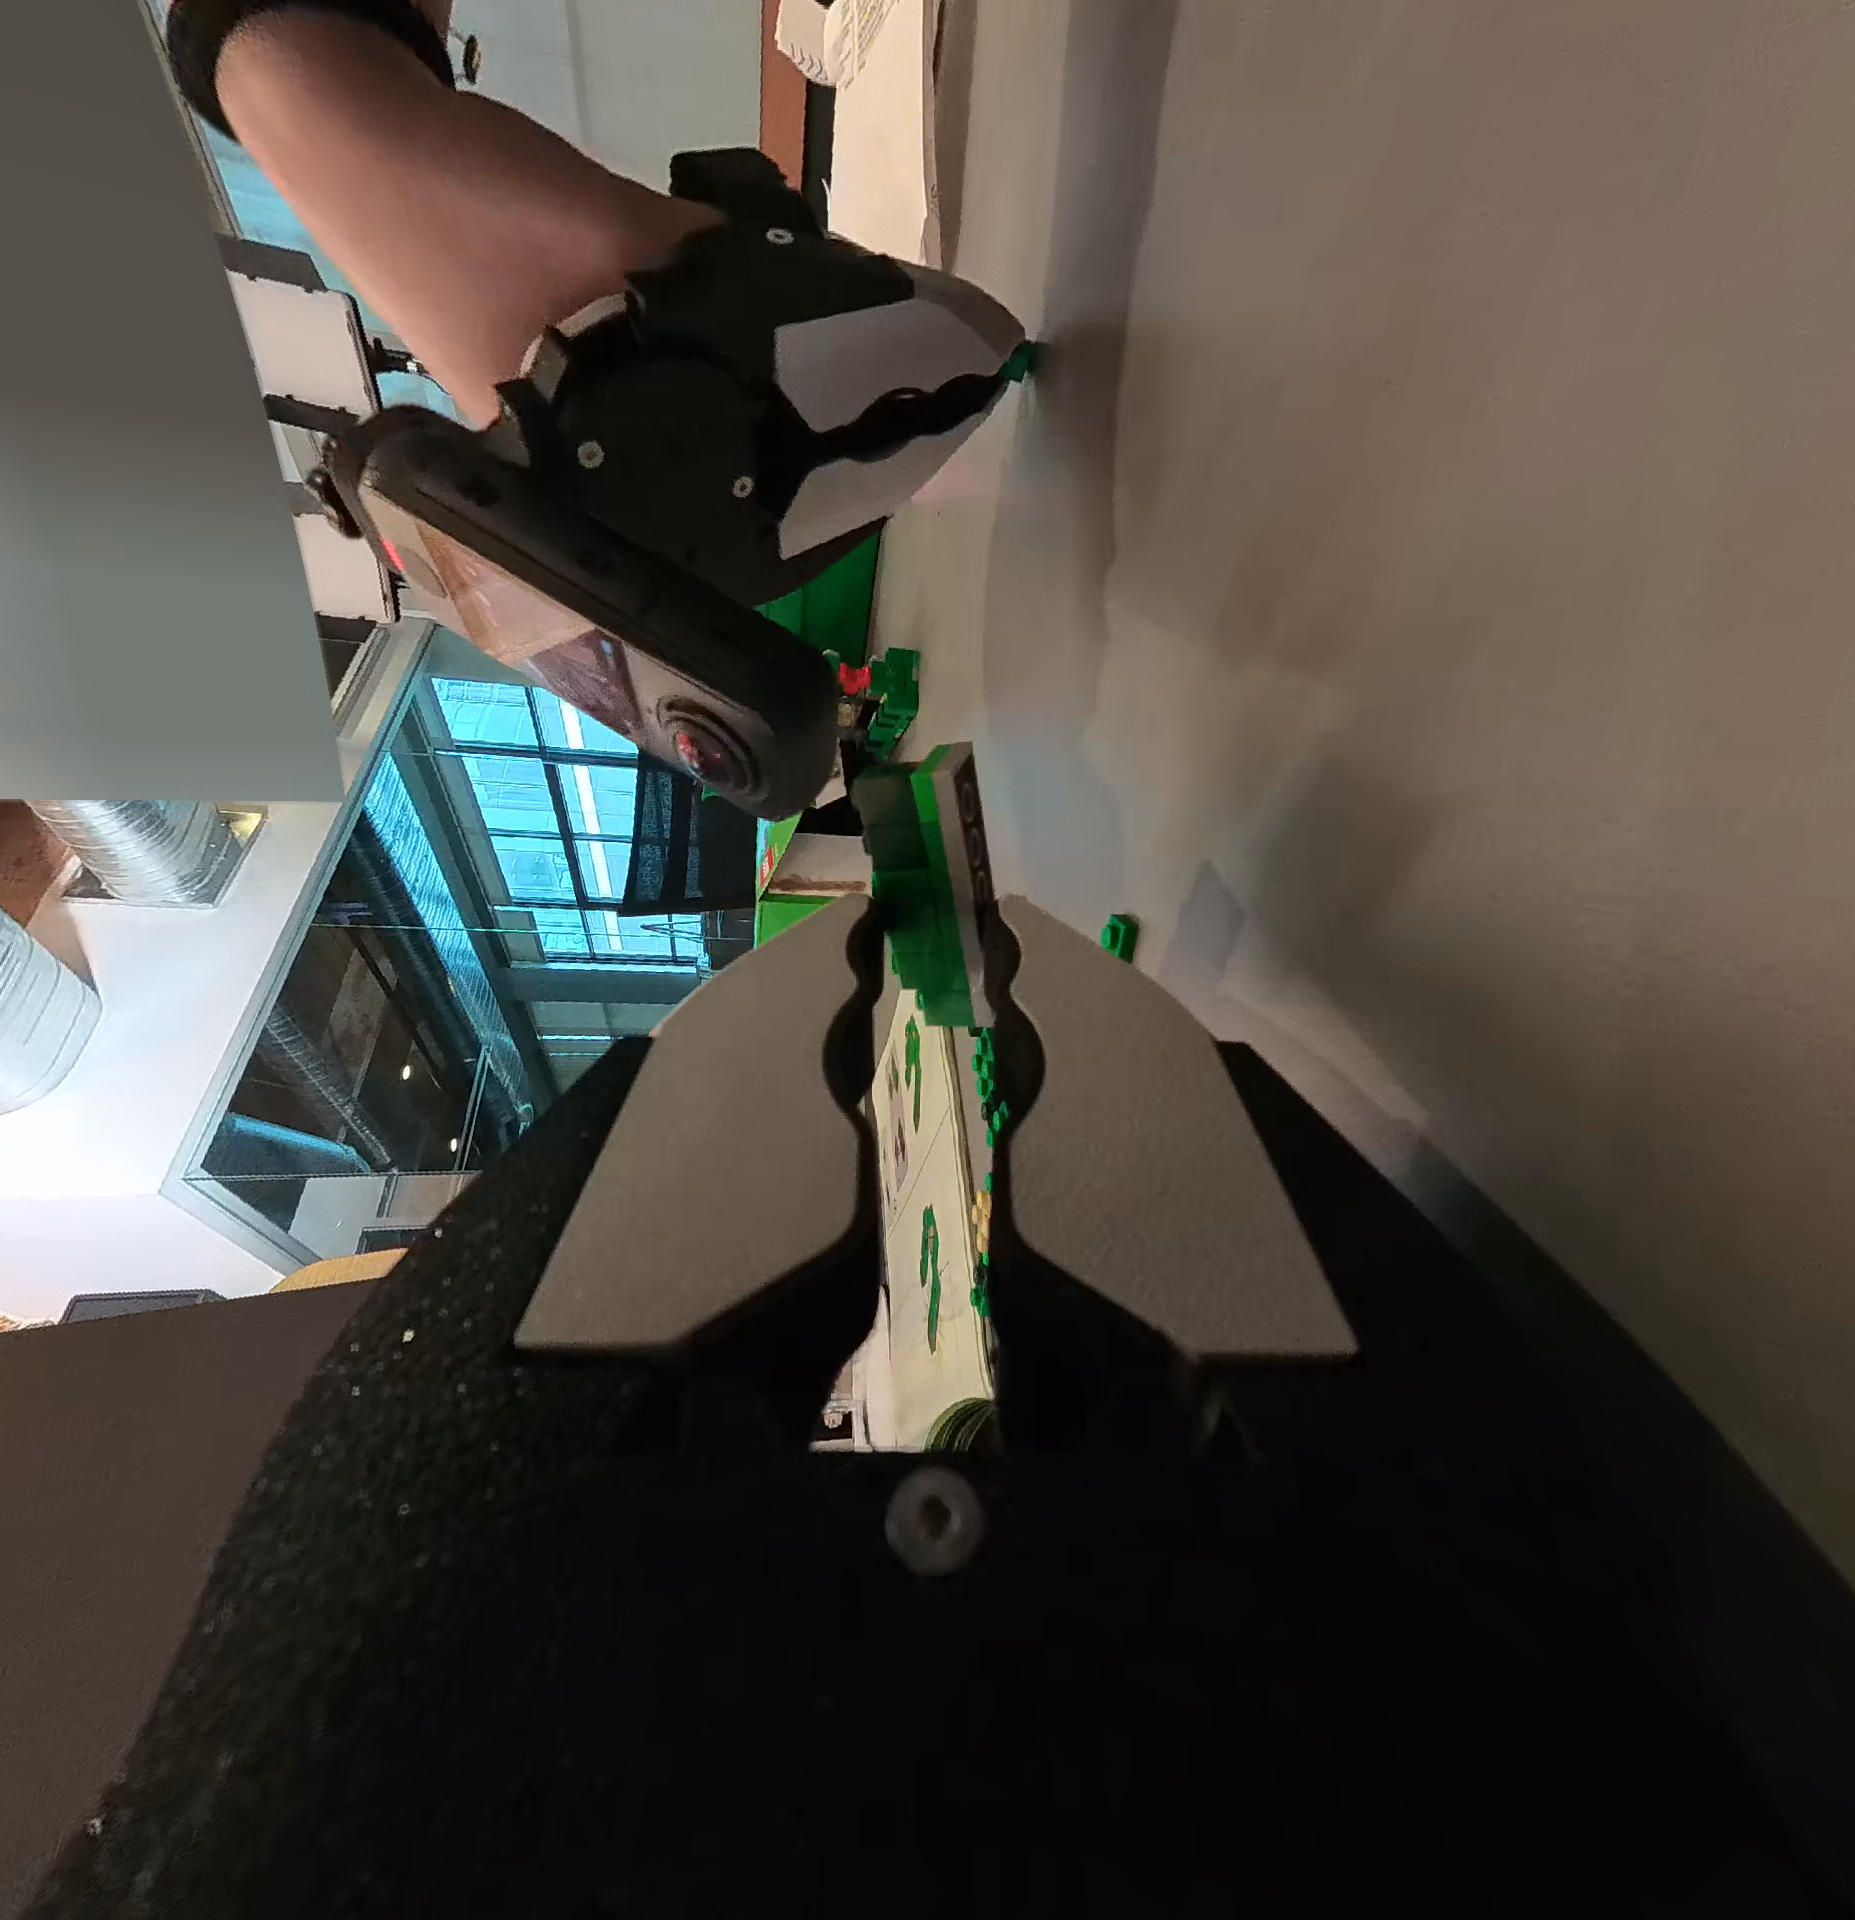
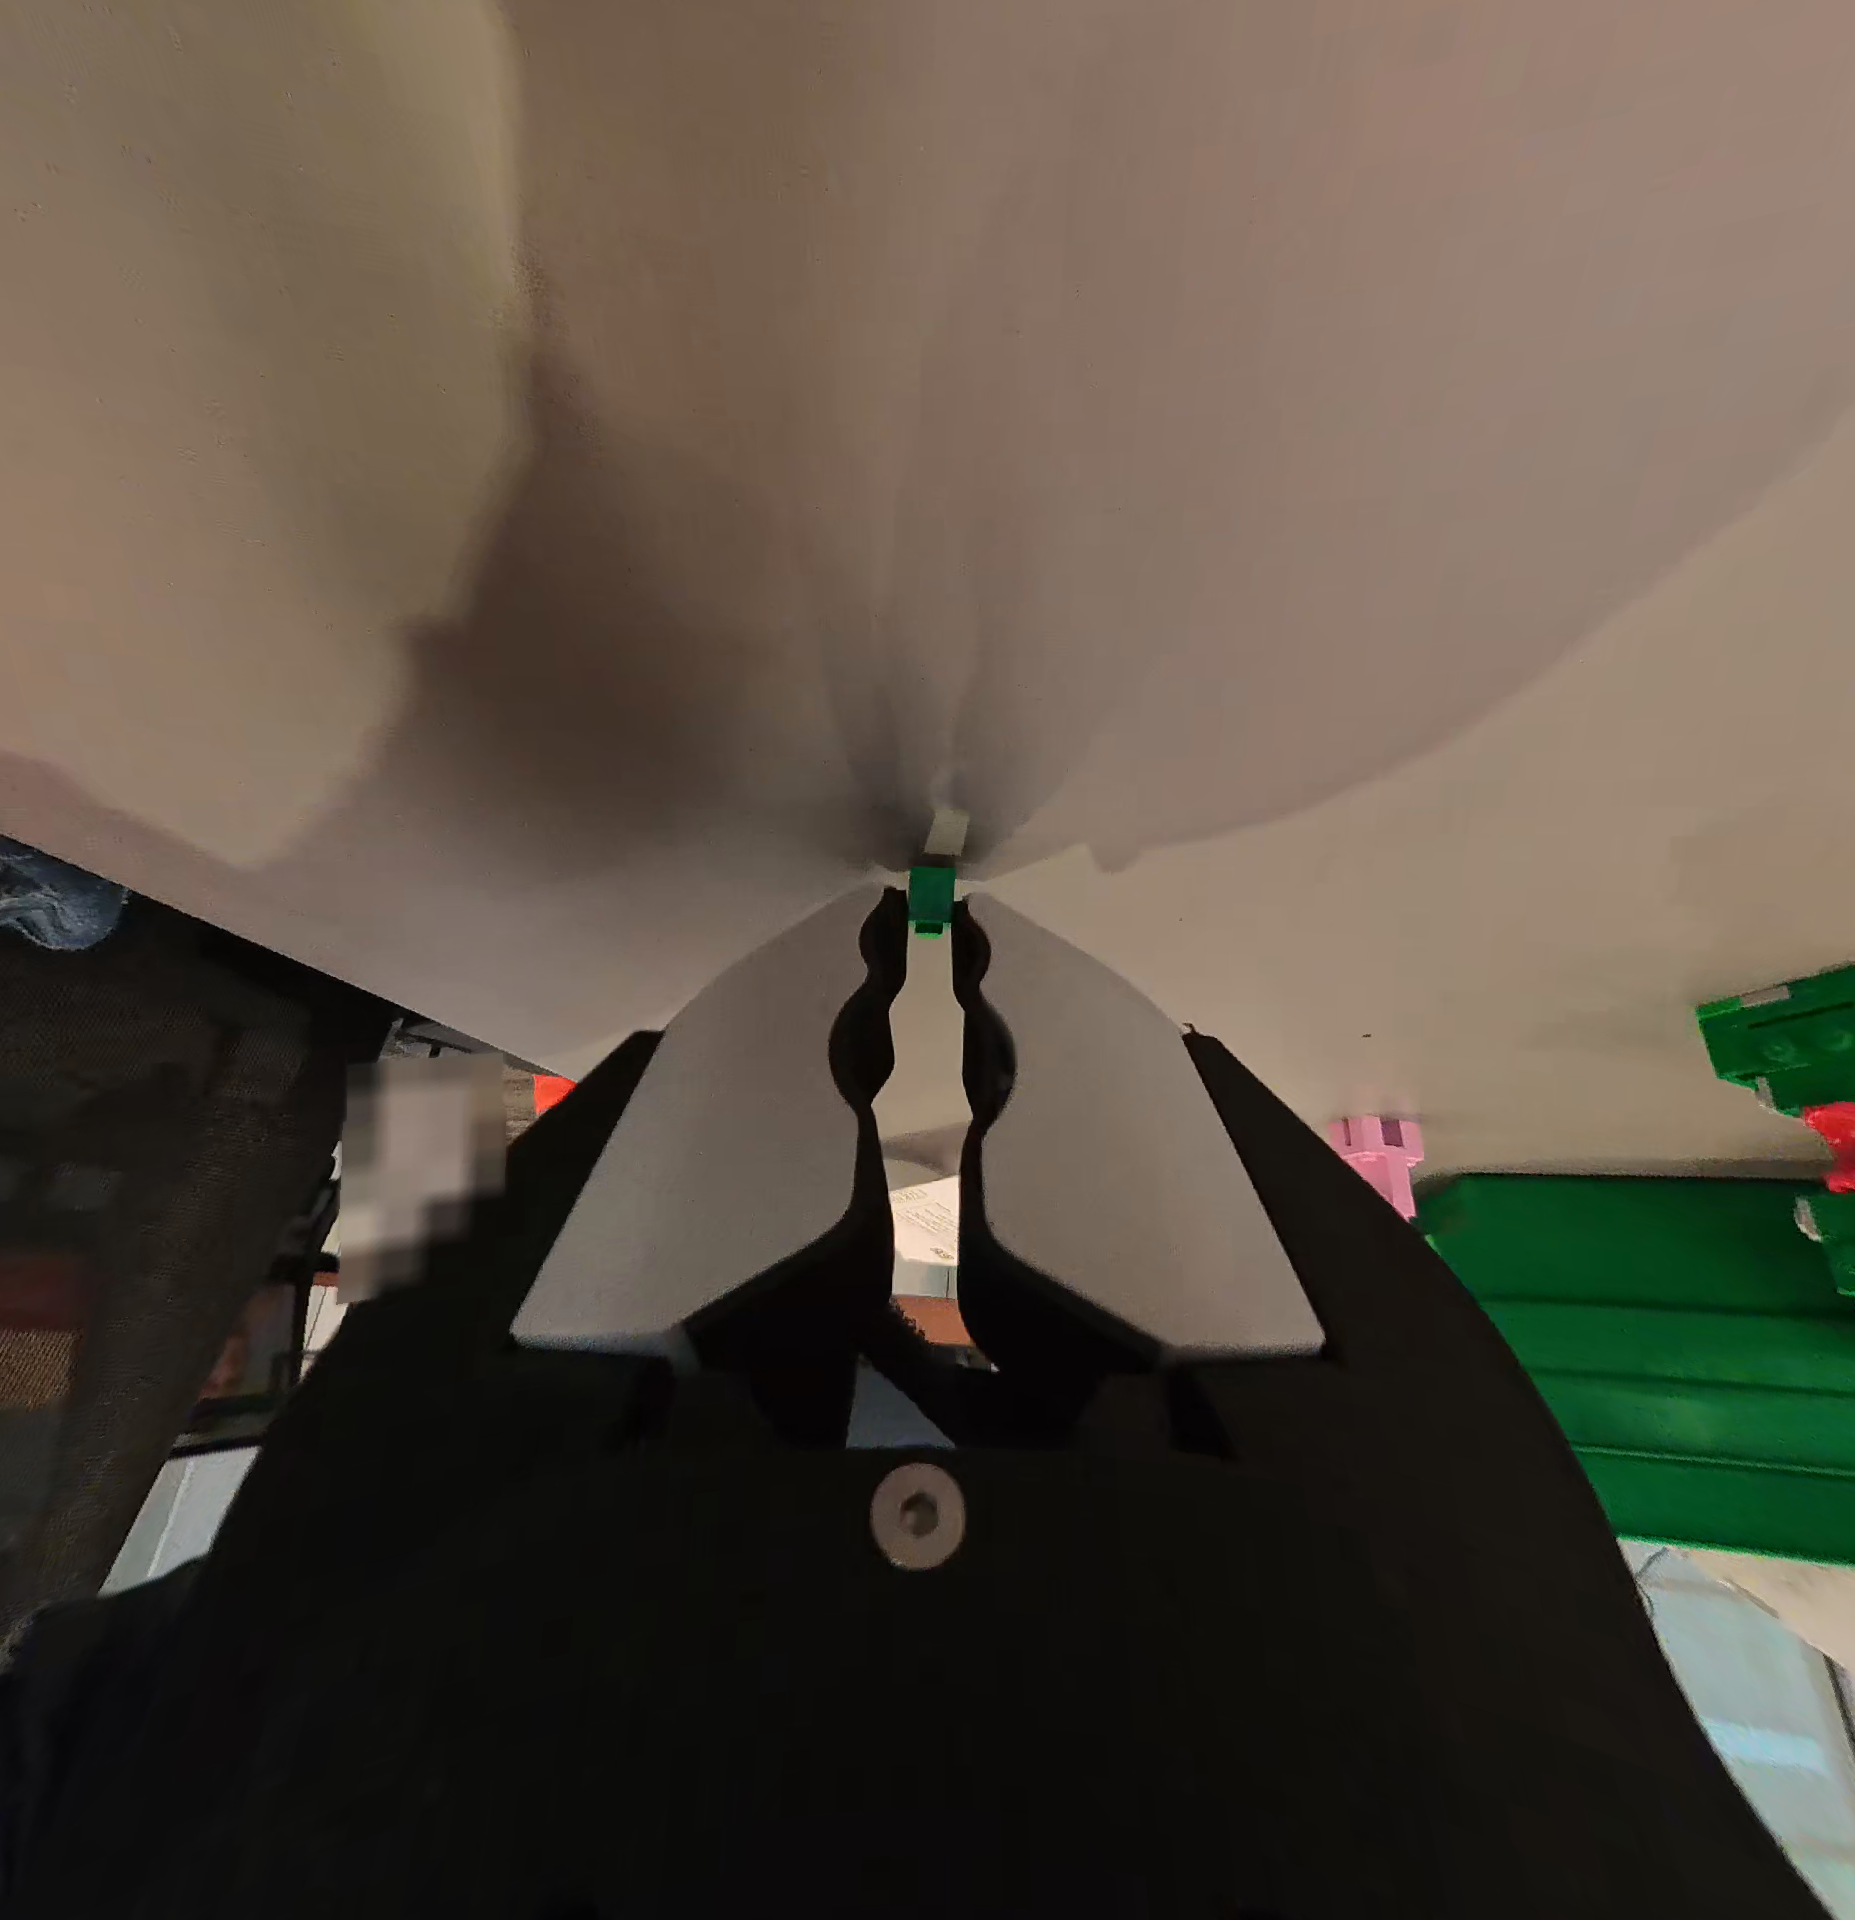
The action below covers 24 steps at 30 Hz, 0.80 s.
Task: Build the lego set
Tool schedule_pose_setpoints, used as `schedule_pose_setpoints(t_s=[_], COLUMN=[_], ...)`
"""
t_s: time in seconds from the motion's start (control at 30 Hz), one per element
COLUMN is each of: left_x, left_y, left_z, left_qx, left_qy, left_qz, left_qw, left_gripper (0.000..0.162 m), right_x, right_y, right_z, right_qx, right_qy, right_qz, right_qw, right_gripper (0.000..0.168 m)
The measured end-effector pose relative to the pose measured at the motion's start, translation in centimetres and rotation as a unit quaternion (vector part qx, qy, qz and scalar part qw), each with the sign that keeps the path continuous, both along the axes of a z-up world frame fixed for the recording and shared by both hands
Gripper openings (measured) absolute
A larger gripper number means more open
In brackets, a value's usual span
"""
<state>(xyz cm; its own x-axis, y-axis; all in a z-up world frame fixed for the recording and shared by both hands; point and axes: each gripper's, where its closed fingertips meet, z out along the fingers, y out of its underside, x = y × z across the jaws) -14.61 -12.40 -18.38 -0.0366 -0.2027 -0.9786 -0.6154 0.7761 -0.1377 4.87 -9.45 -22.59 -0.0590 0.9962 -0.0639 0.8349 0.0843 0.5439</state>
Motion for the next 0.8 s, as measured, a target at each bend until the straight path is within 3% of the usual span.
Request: schedule_pose_setpoints(t_s=[0.17, 0.27, 0.4, 0.5, 0.63, 0.7, 0.8], left_x=[0.0, 0.0, 0.0, 0.0, 0.0, 0.1, 0.1], left_y=[0.0, 0.0, -0.1, -0.1, -0.1, -0.1, -0.2], left_z=[-0.1, -0.2, -0.2, -0.2, -0.2, -0.3, -0.2], left_qx=[-0.002, -0.005, -0.004, -0.004, -0.003, -0.002, 0.002], left_qy=[0.001, 0.002, 0.004, 0.004, 0.005, 0.007, 0.009], left_qz=[-0.001, -0.001, -0.002, -0.003, -0.003, -0.002, -0.003], left_qw=[1.0, 1.0, 1.0, 1.0, 1.0, 1.0, 1.0], left_gripper=[0.017, 0.017, 0.017, 0.017, 0.017, 0.017, 0.017], right_x=[-0.5, -0.7, -0.3, 0.0, 0.0, -0.6, -0.5], right_y=[0.1, -0.3, -0.6, -1.4, -1.0, -0.8, -0.7], right_z=[-0.1, 0.4, 1.3, 1.4, 1.6, 1.7, 0.9], right_qx=[0.017, 0.015, 0.04, 0.048, 0.103, 0.124, 0.136], right_qy=[0.022, 0.049, 0.174, 0.326, 0.484, 0.544, 0.577], right_qz=[-0.015, -0.02, -0.069, -0.125, -0.165, -0.152, -0.104], right_qw=[1.0, 0.998, 0.982, 0.936, 0.853, 0.816, 0.798], right_gripper=[0.008, 0.019, 0.021, 0.023, 0.024, 0.022, 0.019])
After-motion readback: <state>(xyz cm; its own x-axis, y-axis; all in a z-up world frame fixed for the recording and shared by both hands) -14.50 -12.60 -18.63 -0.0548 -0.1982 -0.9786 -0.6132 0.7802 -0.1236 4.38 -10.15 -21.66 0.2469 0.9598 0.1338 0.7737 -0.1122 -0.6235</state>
